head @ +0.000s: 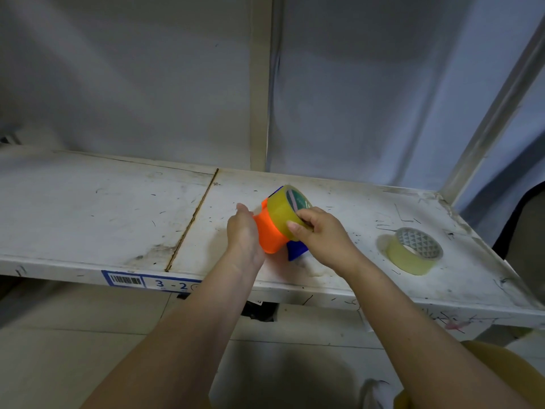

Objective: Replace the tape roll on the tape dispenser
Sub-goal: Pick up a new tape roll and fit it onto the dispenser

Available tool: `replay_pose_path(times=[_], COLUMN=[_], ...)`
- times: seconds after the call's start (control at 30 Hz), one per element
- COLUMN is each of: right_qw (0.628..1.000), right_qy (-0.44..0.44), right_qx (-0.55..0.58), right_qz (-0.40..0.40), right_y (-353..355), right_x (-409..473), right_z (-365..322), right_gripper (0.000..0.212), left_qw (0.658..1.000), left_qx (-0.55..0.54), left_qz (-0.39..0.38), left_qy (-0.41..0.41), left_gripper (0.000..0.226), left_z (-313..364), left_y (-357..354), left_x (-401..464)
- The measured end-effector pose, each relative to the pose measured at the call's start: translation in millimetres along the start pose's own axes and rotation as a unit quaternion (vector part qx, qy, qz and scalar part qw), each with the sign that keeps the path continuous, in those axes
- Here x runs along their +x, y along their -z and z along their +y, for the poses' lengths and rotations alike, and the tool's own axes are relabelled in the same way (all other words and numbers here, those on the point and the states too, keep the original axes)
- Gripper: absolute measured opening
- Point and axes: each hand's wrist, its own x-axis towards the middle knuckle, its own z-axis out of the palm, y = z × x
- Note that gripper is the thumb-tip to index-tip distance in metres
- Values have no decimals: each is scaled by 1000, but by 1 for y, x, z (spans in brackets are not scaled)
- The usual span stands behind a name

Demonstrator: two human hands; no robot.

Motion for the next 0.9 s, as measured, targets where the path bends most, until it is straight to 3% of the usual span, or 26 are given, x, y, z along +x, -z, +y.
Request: replay_pose_path(times=[0.17,0.3,0.47,0.57,0.7,0.9], right_qw=[1000,999,988,988,984,983], right_qy=[2,-10,25,12,-11,-11], right_qx=[28,43,-78,30,150,161], right_qz=[-1,4,132,151,94,90], right_y=[1,-4,-9,-7,-12,-35], right_x=[-5,-10,-13,-12,-7,-5], right_z=[-4,-10,-10,-13,-9,-8], right_gripper=[16,32,42,26,44,68], left_qw=[1000,998,996,996,995,994], left_qx=[-5,21,13,-18,-31,-47], left_qz=[6,-2,-11,-9,-17,-47], left_qy=[-21,-64,-91,-87,-94,-85], left_gripper=[31,34,30,22,20,32], left_z=[-3,-6,-9,-7,-6,-13], left_y=[0,-2,-10,-10,-10,-11], left_x=[-1,-3,-15,-18,-21,-19])
